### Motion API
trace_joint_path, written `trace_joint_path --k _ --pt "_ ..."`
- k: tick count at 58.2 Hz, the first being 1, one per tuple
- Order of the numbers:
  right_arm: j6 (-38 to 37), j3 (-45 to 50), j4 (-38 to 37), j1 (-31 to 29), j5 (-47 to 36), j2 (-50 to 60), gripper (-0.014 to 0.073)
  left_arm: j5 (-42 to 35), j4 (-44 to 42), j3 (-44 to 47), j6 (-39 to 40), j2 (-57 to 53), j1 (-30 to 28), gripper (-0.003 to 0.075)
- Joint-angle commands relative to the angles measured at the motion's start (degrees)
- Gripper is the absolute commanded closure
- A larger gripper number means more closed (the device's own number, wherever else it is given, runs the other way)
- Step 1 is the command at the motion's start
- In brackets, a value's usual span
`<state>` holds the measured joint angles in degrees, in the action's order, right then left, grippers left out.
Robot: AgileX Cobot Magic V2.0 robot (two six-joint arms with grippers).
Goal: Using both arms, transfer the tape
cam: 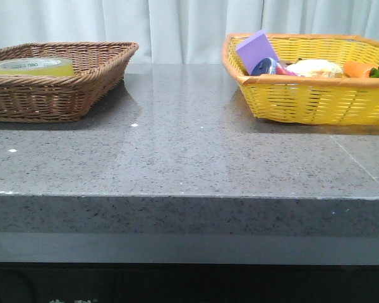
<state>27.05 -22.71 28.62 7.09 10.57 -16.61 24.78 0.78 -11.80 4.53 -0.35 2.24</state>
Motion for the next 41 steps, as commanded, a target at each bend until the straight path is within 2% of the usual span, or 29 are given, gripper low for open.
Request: trace_joint_path --k 1,9,26,41 --pt "0.5 -1.5 0.8 -0.3 -3.9 -0.4 0.0715 -7.3 0.1 1.6 0.4 -1.1 -0.1 0.074" --pt "0.5 -1.5 0.8 -0.3 -3.9 -0.4 0.0715 -12.5 0.1 7.2 0.4 -1.1 -0.1 0.074" --pt "0.5 -1.5 0.8 -0.3 -3.9 -0.4 0.0715 -16.8 0.1 14.5 0.4 -1.1 -0.1 0.074" --pt "0.5 -1.5 0.8 -0.3 -3.9 -0.4 0.0715 -17.8 0.1 14.5 0.4 -1.1 -0.1 0.074"
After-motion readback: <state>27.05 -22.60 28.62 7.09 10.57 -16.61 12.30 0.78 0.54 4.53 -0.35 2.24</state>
